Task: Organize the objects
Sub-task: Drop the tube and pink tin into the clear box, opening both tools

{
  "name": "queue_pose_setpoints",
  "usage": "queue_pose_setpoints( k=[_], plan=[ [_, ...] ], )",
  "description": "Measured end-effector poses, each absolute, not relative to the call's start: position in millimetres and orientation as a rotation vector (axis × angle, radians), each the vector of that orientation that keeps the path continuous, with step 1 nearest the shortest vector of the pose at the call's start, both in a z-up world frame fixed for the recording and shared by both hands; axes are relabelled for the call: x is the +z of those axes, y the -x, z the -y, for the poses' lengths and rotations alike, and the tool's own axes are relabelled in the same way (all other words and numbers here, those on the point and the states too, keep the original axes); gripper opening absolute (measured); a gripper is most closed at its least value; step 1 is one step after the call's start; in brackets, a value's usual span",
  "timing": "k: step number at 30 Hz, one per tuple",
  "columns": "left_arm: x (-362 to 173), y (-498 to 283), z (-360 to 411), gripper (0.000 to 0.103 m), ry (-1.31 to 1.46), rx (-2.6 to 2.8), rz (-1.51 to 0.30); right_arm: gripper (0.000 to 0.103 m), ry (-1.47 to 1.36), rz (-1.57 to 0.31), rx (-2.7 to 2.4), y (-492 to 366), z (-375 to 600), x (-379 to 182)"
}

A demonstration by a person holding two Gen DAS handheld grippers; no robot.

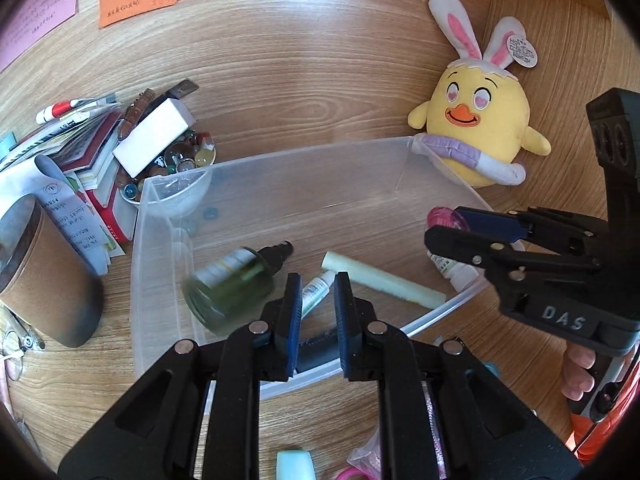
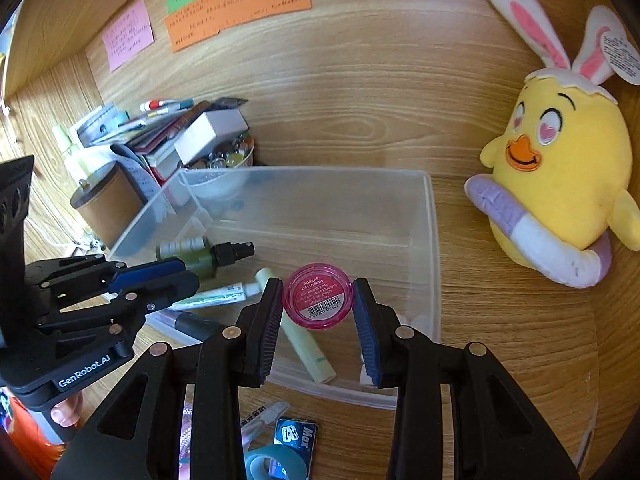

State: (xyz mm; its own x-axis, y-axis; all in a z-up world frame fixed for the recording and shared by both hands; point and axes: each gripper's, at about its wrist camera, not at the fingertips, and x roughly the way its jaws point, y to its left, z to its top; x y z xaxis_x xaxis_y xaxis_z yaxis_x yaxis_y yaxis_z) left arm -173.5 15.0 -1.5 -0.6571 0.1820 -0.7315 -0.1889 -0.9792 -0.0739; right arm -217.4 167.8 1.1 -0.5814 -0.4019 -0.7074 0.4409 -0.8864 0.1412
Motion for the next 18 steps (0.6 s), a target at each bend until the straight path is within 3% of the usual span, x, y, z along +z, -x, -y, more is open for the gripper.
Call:
queue_pose_setpoints(
  k=[3,9,11,18],
  plan=[
    [0.5,172.1,-14.6,0.016,1.187,2.685,-0.005,0.032,-1.082,-0.088,-2.439,217.8,-164.4,-1.1],
    [10.7,161.8,-14.0,0.038,1.151,2.714,-0.009,0.033,-1.085,-0.121,-2.438,212.1,-161.1,1.2],
    [16.1,156.9,-12.6,0.054,1.131,2.733,-0.006,0.039,-1.064,-0.135,-2.454,206.6,-161.5,6.0],
    [38.0,134.0,-3.5,0.081,1.048,2.820,-0.009,0.058,-0.955,-0.173,-2.525,175.1,-169.7,29.0]
  ],
)
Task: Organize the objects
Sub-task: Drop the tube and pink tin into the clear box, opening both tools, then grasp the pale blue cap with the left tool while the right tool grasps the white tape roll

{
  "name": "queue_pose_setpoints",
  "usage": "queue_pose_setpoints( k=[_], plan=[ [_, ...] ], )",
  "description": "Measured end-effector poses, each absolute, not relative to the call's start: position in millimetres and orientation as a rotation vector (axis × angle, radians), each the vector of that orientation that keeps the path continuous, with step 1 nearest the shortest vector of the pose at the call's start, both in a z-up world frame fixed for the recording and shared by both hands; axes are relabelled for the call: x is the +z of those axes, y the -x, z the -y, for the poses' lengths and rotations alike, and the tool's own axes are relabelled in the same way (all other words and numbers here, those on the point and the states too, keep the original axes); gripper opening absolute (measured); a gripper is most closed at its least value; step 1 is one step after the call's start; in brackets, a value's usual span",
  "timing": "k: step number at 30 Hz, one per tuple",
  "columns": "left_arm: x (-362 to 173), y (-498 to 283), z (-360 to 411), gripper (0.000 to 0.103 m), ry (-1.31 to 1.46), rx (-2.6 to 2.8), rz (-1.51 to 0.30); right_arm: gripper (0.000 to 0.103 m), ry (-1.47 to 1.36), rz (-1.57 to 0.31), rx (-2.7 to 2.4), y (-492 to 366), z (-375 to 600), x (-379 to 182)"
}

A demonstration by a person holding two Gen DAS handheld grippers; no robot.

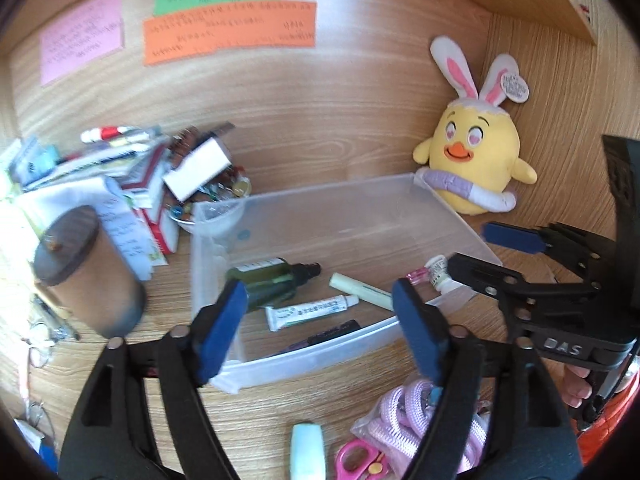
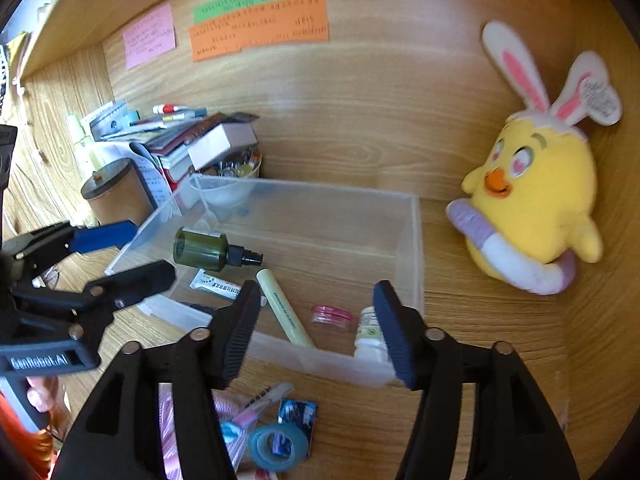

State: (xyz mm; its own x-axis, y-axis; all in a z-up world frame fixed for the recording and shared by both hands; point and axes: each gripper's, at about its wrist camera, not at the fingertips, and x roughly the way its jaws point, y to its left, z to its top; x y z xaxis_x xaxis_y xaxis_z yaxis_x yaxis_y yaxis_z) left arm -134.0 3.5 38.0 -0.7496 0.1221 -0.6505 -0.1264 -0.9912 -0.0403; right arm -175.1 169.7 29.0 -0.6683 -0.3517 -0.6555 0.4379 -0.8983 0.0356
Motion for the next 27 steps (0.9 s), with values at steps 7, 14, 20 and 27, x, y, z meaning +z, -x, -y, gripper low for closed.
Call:
queue_pose_setpoints(
  k=[7,14,20,27],
  plan=[
    [40.7,108.1,9.8,0.090,1.033,2.862,-0.024,0.062,-0.899,-0.160,-2.563,136.2,-185.5,37.5],
    [14.6,89.2,20.1,0.090,1.154,2.848,-0.040,0.063,-0.961,-0.108,-2.545,104.0,-201.7,18.5],
    [-16.9,75.1,28.7,0.090,1.275,2.813,-0.011,0.063,-1.019,-0.078,-2.519,79.2,-209.7,-0.8],
    [-38.6,61.5,27.4,0.082,1.343,2.780,-0.031,0.063,-1.111,-0.060,-2.479,60.9,-212.4,-27.5]
  ],
)
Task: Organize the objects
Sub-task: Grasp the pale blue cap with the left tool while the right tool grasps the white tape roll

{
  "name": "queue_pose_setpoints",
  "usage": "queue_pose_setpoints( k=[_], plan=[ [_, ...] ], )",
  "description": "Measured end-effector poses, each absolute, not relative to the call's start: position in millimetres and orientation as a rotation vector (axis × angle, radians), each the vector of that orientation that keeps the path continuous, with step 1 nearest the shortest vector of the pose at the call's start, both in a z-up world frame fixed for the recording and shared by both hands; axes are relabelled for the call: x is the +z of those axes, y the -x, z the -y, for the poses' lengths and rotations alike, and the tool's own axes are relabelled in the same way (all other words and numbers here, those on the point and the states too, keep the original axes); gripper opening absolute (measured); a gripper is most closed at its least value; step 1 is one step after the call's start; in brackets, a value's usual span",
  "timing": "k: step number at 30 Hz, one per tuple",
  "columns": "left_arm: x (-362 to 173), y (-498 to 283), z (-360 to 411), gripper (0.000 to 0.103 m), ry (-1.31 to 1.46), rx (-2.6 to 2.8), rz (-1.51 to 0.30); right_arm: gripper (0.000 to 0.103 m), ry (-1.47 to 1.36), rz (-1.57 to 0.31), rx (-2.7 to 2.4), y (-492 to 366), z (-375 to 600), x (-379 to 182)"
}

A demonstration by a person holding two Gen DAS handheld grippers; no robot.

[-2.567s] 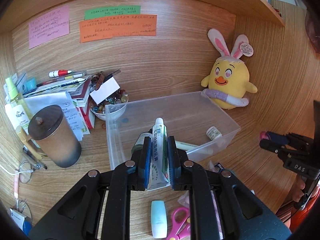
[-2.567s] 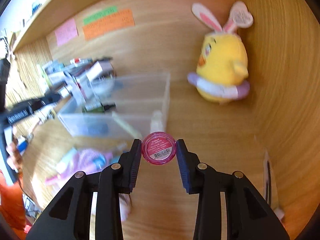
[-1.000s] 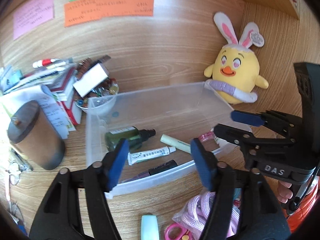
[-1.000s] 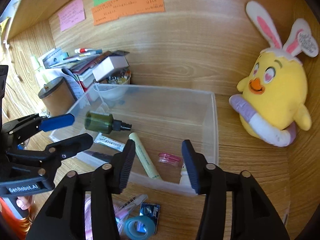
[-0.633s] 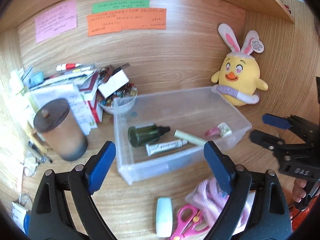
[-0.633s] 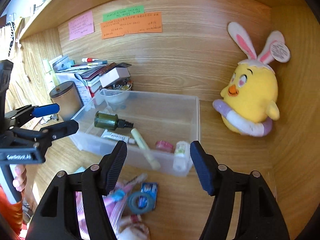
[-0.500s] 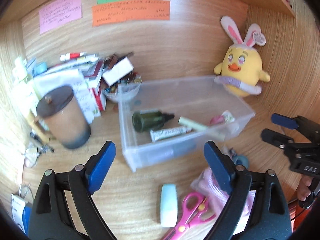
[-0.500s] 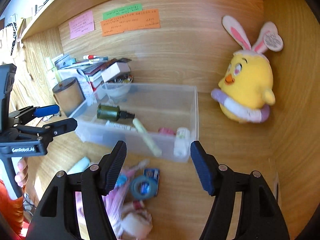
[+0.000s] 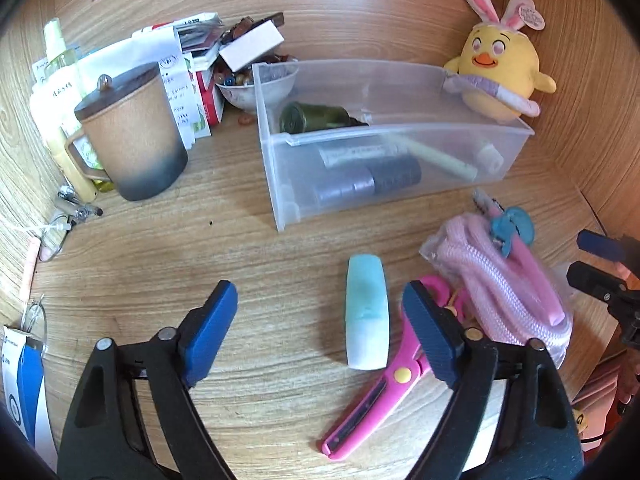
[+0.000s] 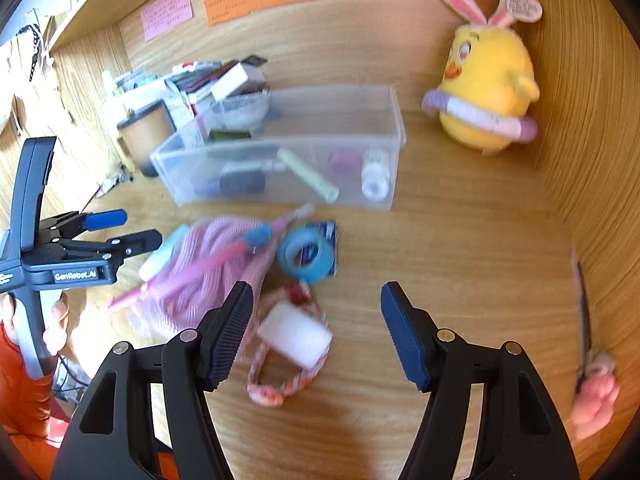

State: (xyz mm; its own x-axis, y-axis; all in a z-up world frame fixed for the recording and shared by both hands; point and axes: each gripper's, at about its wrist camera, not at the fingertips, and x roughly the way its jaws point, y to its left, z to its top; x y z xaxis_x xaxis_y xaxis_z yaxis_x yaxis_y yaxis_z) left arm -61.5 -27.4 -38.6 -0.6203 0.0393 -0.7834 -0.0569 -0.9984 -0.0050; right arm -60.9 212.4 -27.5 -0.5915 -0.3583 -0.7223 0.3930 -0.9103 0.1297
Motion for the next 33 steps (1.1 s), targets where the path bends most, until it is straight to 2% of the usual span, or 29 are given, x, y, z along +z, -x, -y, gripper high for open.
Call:
queue_pose_setpoints(
  k=[10,11,15,16,17,33],
  plan=[
    [-57.8,64.6,17.8,0.045,1.396,2.724,-0.063,0.062,-1.175,-0.042,-2.445,55.9,-209.5,-45.5],
    [-57.7,63.9,15.7,0.038,1.389,2.725,-0.082,0.060,-1.176,-0.038,-2.442,55.9,-209.8,-46.1],
    [-57.5,63.1,8.5,0.024,1.368,2.706,-0.107,0.046,-1.178,-0.022,-2.415,57.5,-210.4,-47.4],
    [-57.5,62.5,7.5,0.024,1.365,2.707,-0.115,0.041,-1.178,-0.022,-2.408,57.6,-209.5,-47.6],
    [-57.5,62.1,7.1,0.024,1.361,2.710,-0.122,0.039,-1.178,-0.023,-2.403,57.6,-208.7,-47.7],
    [-18.3,65.1,20.4,0.024,1.192,2.810,-0.006,0.038,-1.035,0.016,-2.523,61.9,-223.7,-9.1]
  ],
)
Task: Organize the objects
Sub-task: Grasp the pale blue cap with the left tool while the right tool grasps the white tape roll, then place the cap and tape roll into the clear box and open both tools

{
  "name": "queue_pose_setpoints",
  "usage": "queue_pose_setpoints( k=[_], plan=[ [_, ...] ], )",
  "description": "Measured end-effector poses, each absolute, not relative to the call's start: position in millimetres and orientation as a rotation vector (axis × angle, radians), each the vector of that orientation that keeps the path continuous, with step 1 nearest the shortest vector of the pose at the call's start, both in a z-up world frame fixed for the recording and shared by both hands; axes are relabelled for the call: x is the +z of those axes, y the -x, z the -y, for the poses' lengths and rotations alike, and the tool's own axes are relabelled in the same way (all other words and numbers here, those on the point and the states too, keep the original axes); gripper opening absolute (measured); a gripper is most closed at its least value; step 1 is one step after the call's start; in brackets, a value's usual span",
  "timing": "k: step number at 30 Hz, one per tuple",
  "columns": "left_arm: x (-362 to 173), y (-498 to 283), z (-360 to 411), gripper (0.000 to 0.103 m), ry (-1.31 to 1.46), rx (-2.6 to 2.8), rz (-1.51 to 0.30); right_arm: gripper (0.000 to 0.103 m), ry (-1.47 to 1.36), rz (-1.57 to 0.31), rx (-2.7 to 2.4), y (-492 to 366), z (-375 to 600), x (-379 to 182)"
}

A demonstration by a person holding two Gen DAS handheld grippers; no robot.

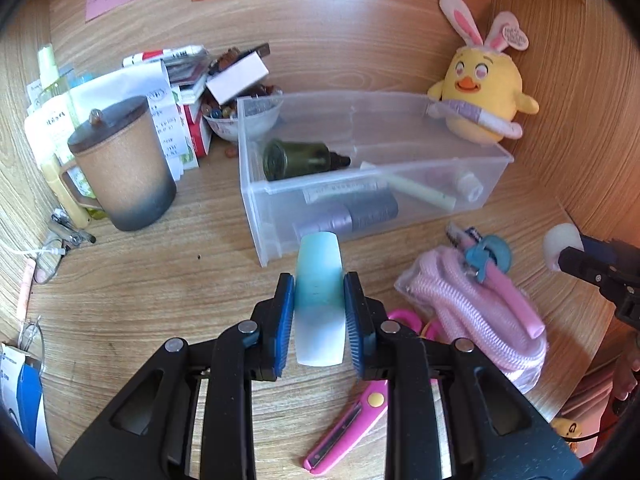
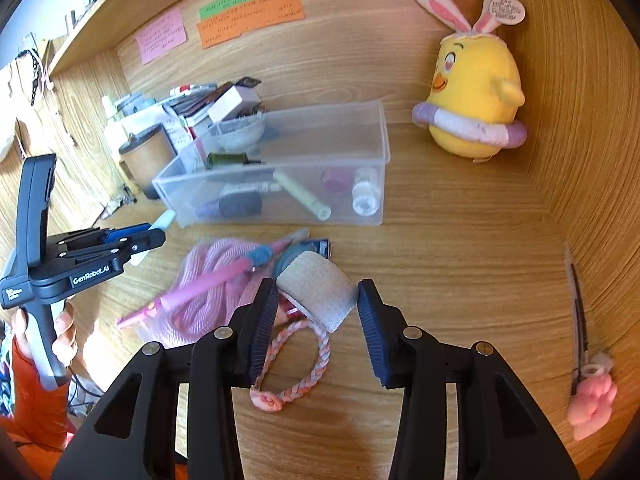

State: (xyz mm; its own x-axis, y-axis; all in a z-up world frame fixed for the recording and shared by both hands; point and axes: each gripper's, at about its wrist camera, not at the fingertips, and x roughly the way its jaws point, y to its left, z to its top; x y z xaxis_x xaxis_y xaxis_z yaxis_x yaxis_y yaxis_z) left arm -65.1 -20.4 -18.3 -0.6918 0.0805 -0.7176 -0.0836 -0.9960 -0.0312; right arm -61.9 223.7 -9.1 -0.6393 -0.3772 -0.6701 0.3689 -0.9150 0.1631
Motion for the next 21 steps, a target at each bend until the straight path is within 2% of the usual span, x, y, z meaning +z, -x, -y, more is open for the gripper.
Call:
queue_pose_setpoints(
  k=[13,21],
  plan=[
    [34.2,78.5,25.6,0.024,0.984,2.877,0.044,0.038,-0.846,0.028,-2.591,97.5,-213.3,40.5],
    [37.5,110.4,23.5,0.024,1.006,2.836,0.073,0.038,-0.831,0.012,-2.597,131.8,-197.3,46.2]
  ],
)
